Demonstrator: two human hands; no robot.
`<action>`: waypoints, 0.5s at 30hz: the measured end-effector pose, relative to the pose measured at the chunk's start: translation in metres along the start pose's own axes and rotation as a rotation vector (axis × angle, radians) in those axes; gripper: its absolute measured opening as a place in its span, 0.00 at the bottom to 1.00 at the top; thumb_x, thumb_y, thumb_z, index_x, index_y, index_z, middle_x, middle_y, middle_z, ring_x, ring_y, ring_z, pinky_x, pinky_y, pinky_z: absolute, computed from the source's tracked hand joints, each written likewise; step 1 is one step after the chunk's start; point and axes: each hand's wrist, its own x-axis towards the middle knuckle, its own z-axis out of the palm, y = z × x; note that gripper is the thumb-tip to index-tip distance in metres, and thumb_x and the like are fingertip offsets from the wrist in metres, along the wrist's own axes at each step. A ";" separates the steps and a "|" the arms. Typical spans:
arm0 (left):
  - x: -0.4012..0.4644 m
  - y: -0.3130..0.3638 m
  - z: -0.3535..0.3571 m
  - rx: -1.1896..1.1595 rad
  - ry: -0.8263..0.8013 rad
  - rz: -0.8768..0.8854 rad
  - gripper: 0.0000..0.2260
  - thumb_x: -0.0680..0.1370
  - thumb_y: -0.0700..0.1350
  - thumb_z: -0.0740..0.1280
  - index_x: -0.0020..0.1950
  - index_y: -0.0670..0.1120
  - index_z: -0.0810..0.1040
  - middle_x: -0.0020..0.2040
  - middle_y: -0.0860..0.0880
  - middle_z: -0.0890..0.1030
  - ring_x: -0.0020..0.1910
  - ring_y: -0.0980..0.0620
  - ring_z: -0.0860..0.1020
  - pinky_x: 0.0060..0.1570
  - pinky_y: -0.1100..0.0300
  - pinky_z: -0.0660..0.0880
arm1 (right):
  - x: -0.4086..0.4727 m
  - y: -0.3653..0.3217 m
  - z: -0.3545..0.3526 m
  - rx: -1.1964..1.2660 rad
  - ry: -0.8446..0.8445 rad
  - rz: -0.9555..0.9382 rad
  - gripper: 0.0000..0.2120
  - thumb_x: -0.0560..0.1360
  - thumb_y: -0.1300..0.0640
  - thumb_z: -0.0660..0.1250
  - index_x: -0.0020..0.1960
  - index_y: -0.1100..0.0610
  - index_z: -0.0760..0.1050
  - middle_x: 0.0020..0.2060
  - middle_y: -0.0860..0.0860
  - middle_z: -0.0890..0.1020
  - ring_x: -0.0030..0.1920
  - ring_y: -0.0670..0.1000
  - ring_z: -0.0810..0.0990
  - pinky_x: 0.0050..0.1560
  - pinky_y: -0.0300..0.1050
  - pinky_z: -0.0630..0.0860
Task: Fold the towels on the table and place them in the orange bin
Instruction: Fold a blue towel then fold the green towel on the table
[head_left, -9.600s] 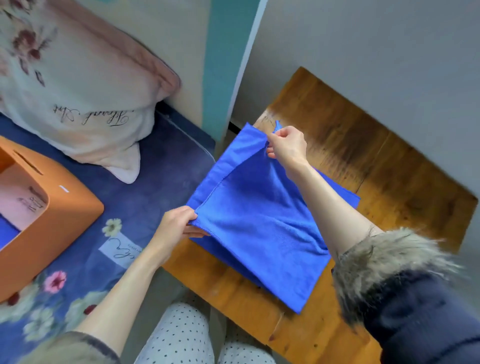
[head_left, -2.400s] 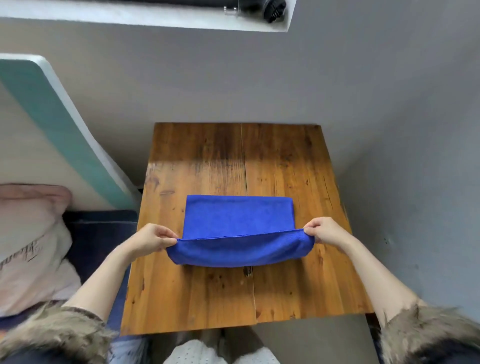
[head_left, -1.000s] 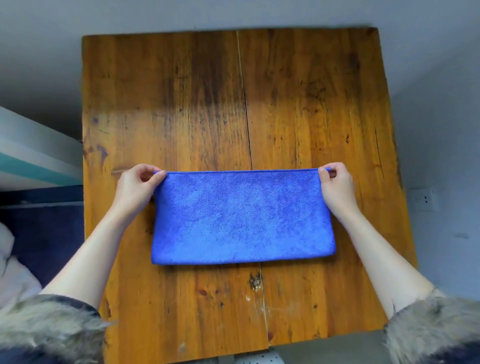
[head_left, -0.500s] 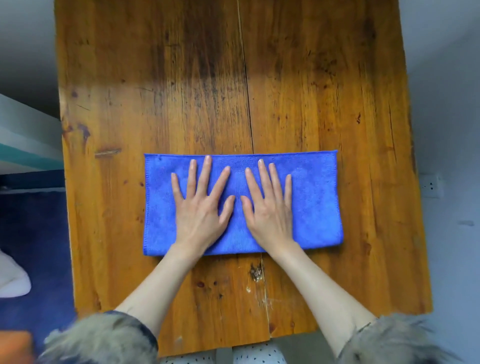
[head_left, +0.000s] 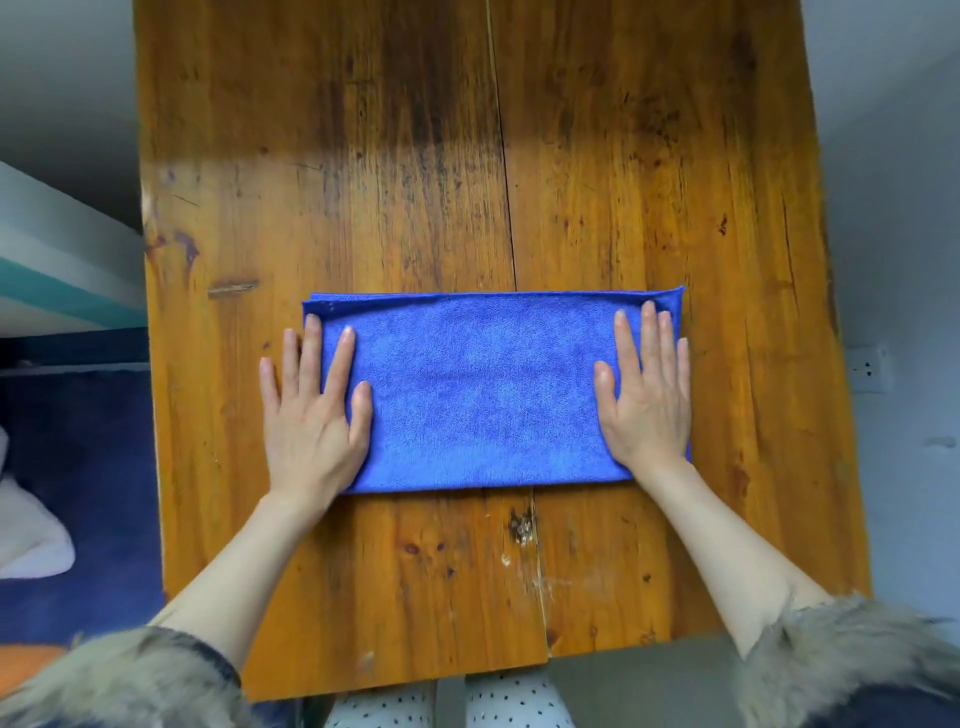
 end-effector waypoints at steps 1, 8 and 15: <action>0.000 0.001 -0.001 -0.018 -0.006 -0.003 0.25 0.79 0.54 0.48 0.76 0.48 0.57 0.77 0.43 0.53 0.76 0.41 0.52 0.72 0.42 0.47 | 0.000 -0.001 -0.001 -0.008 -0.015 0.004 0.28 0.78 0.47 0.49 0.74 0.57 0.59 0.75 0.58 0.58 0.75 0.57 0.54 0.73 0.55 0.47; -0.009 0.002 -0.021 -0.296 0.206 -0.131 0.17 0.79 0.42 0.58 0.68 0.42 0.69 0.66 0.40 0.70 0.65 0.42 0.68 0.61 0.46 0.66 | -0.012 -0.045 -0.011 -0.016 0.005 -0.049 0.29 0.77 0.45 0.51 0.74 0.56 0.60 0.75 0.57 0.58 0.75 0.57 0.53 0.72 0.61 0.43; -0.012 0.000 -0.031 -0.360 0.098 -0.541 0.14 0.76 0.50 0.67 0.57 0.44 0.75 0.56 0.40 0.73 0.58 0.40 0.69 0.57 0.48 0.66 | -0.044 -0.124 0.017 -0.006 -0.068 -0.279 0.27 0.75 0.45 0.56 0.72 0.53 0.65 0.73 0.56 0.63 0.74 0.55 0.55 0.70 0.65 0.50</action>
